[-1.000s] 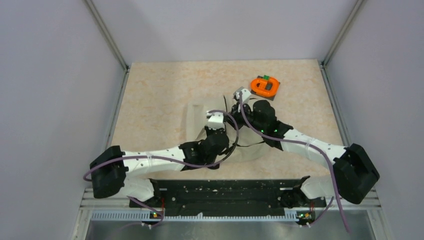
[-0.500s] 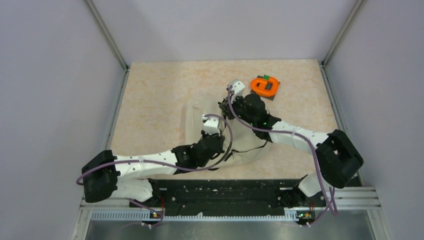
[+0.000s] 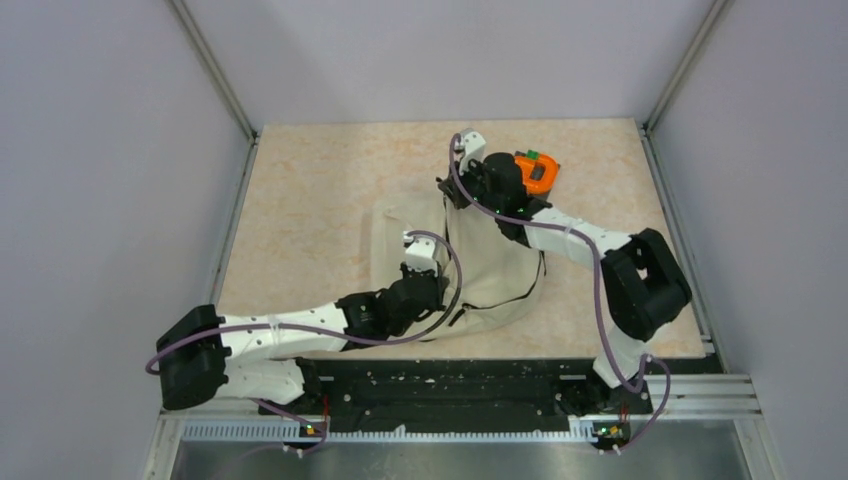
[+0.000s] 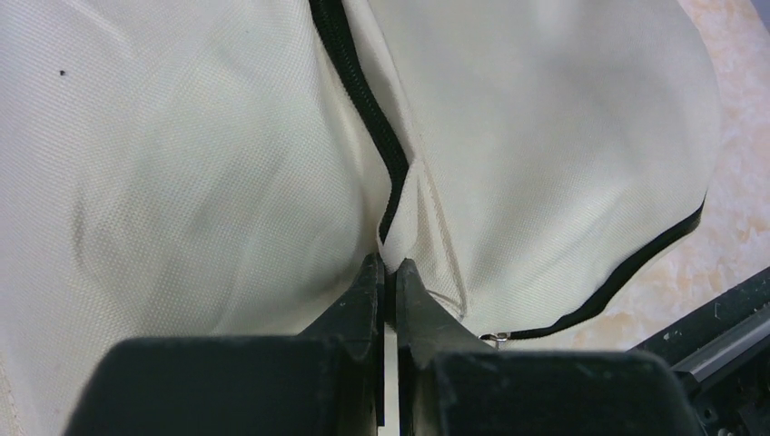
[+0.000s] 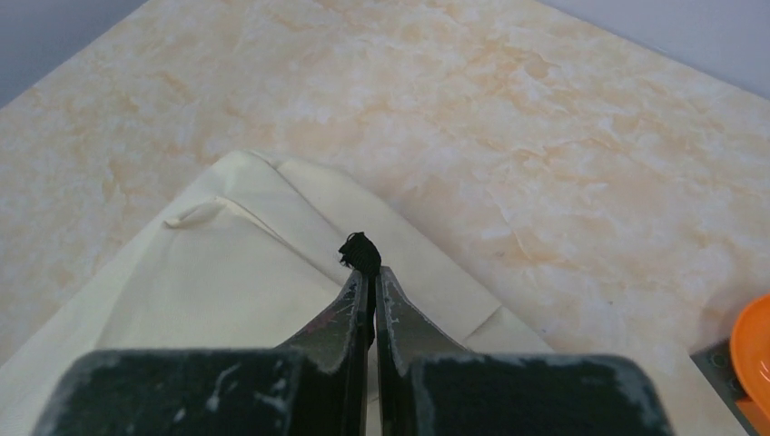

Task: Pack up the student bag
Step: Zip the student bag at the center of the board, then reset both arms

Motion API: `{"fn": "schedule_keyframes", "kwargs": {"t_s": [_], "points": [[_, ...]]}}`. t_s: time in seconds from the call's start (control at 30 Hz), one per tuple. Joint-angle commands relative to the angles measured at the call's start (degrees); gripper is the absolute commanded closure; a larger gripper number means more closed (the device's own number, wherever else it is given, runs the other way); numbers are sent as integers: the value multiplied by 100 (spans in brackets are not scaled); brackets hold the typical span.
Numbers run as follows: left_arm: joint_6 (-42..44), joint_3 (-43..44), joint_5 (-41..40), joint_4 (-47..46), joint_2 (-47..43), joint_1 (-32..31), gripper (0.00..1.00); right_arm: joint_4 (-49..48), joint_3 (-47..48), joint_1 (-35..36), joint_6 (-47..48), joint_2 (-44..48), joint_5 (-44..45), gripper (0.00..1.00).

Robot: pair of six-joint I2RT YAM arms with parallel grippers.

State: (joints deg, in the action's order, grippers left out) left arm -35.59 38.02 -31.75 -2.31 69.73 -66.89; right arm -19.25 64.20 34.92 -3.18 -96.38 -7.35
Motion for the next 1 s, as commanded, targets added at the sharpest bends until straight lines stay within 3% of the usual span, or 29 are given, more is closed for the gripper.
{"fn": "schedule_keyframes", "kwargs": {"t_s": [0.0,0.27,0.5,0.53,0.57,0.63,0.67,0.7,0.8,0.97], "points": [[139,-266,777,856,-78,-158,100,-192,926,-421,46,-529,-296,100],[158,-287,701,845,-134,-157,100,300,1551,-586,123,-1478,-437,100],[147,-207,490,924,-186,-157,100,575,1746,-618,24,-1401,-662,100],[149,-181,435,925,-210,-157,94,682,1802,-618,29,-1340,-711,100],[157,-135,391,937,-245,-150,80,799,1851,-618,25,-1273,-759,95],[181,-6,288,960,-332,-150,42,1004,1904,-617,17,-1083,-871,70],[260,42,276,933,-378,-144,31,1084,1886,-617,-11,-955,-903,52],[401,123,297,910,-423,-143,20,1161,1853,-617,-19,-820,-946,41],[704,402,375,947,-551,-52,12,1411,1698,-651,-20,-426,-989,21],[1038,775,1507,730,-805,877,9,2037,1492,-1157,-397,118,-1207,16]]}}
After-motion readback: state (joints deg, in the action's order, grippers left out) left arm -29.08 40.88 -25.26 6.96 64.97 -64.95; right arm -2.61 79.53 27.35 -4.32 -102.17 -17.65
